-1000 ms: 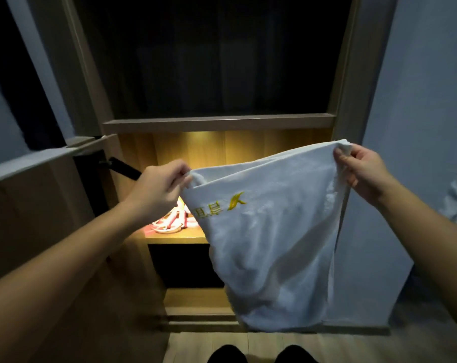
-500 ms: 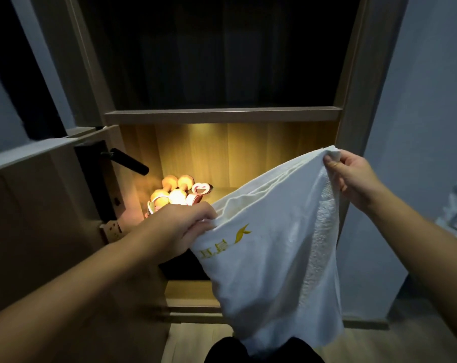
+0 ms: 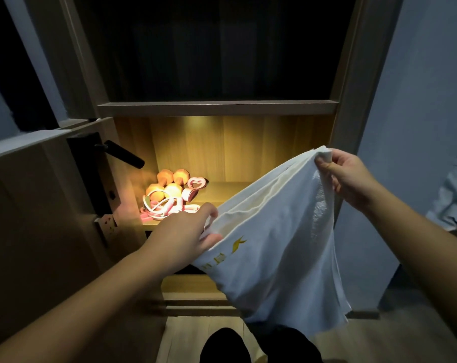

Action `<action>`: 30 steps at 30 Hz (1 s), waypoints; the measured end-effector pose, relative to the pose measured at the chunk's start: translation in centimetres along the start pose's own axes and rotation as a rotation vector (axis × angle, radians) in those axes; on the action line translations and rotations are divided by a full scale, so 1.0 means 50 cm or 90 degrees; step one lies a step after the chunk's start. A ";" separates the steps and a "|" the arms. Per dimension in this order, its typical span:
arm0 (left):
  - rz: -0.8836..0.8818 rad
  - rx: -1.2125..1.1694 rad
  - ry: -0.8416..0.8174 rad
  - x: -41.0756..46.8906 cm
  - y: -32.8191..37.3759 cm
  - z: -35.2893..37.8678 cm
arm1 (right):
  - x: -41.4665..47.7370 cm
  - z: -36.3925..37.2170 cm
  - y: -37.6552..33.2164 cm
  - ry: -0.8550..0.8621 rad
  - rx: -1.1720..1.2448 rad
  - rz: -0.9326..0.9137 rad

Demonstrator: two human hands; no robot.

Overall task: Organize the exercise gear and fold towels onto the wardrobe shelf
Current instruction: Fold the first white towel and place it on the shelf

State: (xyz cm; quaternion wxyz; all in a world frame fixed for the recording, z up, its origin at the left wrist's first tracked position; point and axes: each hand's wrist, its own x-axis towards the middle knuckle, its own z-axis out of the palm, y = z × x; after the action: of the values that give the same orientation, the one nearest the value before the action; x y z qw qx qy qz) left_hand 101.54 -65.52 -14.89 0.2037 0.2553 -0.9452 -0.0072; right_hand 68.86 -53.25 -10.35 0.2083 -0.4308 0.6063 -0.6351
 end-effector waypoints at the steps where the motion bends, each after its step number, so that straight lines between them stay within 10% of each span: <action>1: -0.014 0.027 0.000 0.003 -0.002 0.006 | -0.001 0.001 0.000 -0.004 -0.006 -0.002; 7: -0.029 0.099 0.002 0.011 -0.007 0.033 | -0.003 -0.006 0.011 -0.013 -0.017 -0.003; 16: -0.084 -0.151 0.316 -0.007 -0.003 0.056 | -0.015 -0.023 0.016 0.013 -0.019 0.007; 22: 0.120 -0.119 0.268 -0.037 -0.032 0.032 | -0.020 -0.004 0.005 0.021 0.005 -0.004; 30: 0.107 -0.099 0.206 -0.075 -0.024 0.099 | -0.015 0.010 -0.046 -0.011 -0.018 -0.040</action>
State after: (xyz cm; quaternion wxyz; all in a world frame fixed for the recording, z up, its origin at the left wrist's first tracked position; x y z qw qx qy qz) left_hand 103.13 -65.18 -21.02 0.3722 0.1568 -0.9145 -0.0223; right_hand 70.26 -52.57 -8.41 0.1876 -0.4579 0.5998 -0.6288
